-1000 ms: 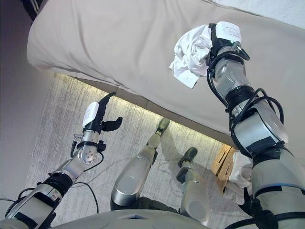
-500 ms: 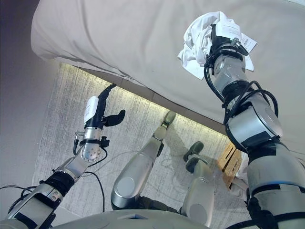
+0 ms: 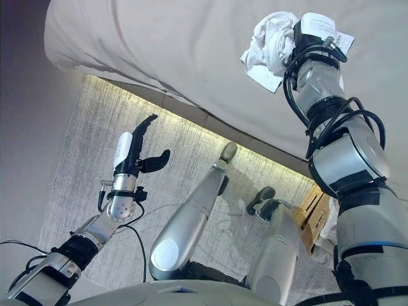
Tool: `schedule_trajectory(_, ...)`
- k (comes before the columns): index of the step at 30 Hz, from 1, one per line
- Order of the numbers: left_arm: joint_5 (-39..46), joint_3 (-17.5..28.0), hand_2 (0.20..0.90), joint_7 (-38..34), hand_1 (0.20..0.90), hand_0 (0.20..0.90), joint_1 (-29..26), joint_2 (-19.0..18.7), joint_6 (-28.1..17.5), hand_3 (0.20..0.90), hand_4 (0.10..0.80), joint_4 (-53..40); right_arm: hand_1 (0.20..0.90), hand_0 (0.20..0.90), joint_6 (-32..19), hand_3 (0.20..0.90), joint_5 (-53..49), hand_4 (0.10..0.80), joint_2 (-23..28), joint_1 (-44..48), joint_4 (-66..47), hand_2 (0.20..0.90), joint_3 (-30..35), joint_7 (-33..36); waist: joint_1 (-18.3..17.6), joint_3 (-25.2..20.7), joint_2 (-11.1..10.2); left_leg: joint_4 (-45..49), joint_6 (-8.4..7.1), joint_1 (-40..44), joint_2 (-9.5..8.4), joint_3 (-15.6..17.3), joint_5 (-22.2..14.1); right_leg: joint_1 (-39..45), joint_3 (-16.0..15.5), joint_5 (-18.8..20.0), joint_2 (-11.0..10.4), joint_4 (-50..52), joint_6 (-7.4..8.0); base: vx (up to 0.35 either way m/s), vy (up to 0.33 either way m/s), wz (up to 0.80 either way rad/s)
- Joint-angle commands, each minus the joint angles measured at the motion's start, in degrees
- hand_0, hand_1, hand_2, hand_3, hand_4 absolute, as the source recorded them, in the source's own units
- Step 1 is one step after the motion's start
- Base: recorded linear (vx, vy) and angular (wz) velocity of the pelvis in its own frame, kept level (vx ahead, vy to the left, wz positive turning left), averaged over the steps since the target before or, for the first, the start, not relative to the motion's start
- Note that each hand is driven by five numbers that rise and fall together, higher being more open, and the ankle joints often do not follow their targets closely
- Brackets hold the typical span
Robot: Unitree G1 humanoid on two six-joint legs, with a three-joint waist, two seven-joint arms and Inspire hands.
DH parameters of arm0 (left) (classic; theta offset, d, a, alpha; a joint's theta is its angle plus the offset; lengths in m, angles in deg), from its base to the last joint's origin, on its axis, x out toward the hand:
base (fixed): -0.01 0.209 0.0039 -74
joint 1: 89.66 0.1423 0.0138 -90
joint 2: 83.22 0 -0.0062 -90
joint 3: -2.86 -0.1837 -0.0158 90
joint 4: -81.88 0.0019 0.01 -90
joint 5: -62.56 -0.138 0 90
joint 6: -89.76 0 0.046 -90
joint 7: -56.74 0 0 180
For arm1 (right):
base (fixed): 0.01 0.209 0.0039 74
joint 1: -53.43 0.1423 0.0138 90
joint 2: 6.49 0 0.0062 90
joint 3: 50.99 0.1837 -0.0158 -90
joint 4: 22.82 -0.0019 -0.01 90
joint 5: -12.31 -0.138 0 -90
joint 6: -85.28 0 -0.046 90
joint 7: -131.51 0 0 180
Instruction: Pick up the clothes from the bed and place them into the basket
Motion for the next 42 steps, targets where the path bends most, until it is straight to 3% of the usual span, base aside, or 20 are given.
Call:
schedule_trajectory(1,0.66,3.29,0.900,-1.70,0.900,0.900,0.74,-2.64,-3.96,0.900,0.800,-5.66,0.300,0.300,-3.00,0.200,-1.47,0.100,3.72,2.12,-2.69,0.300,-1.83,1.84,0.97,-1.33,1.49,6.37,6.13,3.81,0.57,8.85,-12.04,-1.93,1.00,4.97,3.80,2.31,-1.85,0.017,-0.047,-0.09)
schedule_trajectory(12,-0.17,4.12,0.900,-1.69,0.900,0.900,1.27,-3.16,-3.80,0.900,0.800,-4.56,0.300,0.300,-7.93,0.200,-6.03,0.100,4.21,-0.10,-10.08,0.300,0.42,6.15,-0.66,-1.33,0.25,3.46,5.64,12.77,1.72,8.63,-12.78,6.16,1.80,5.58,3.45,-2.02,-1.38,0.015,-0.060,-0.05)
schedule_trajectory(14,-0.19,4.88,0.900,-1.53,0.900,0.900,1.22,-3.39,-3.43,0.900,0.800,-3.95,0.300,0.300,-9.34,0.200,-8.09,0.100,5.17,-1.18,-13.07,0.300,1.57,7.62,-1.39,-1.33,-0.23,2.53,5.59,15.47,2.14,8.66,-13.05,8.76,2.11,5.64,3.21,-3.19,-1.32,-0.037,-0.105,-0.07)
schedule_trajectory(15,-0.05,5.22,0.900,-1.37,0.900,0.900,0.73,-3.38,-3.10,0.900,0.800,-3.82,0.300,0.300,-9.74,0.200,-8.30,0.100,5.64,-1.28,-14.38,0.300,2.27,7.86,-1.81,-1.33,-0.25,1.20,5.71,15.68,2.44,8.73,-11.13,8.98,1.51,7.31,3.19,-4.46,-1.98,-0.086,-0.074,-0.06)
schedule_trajectory(23,-0.02,7.22,0.900,1.00,0.900,0.900,-0.23,-2.52,-1.54,0.900,0.800,-1.62,0.300,0.300,-11.45,0.200,-13.21,0.100,9.17,-7.28,-26.53,0.300,8.26,9.39,-5.72,-1.50,-2.47,-2.49,4.87,26.14,4.03,9.95,-11.72,18.96,2.98,7.62,3.57,-9.43,-2.04,-0.018,-0.085,-0.10)
schedule_trajectory(33,-2.47,9.58,0.900,1.51,0.900,0.900,0.35,-1.29,1.71,0.900,0.800,4.48,0.300,0.300,-13.43,0.200,-14.08,0.100,16.24,-22.68,-38.95,0.300,18.89,5.27,-13.17,-11.77,-6.18,-13.69,2.49,38.25,8.22,13.94,-9.42,30.47,6.22,11.12,8.43,-25.90,-1.69,0.049,-0.059,-0.24)
schedule_trajectory(42,-4.67,12.80,0.900,1.45,0.900,0.900,2.66,0.04,1.90,0.900,0.800,10.64,0.300,0.300,-13.80,0.200,-12.33,0.100,20.72,-39.45,-43.28,0.300,29.82,1.46,-18.39,-18.95,-7.45,-22.42,1.48,45.14,10.30,17.05,-6.63,34.34,10.06,14.45,11.28,-34.49,-0.19,0.024,-0.031,-0.24)
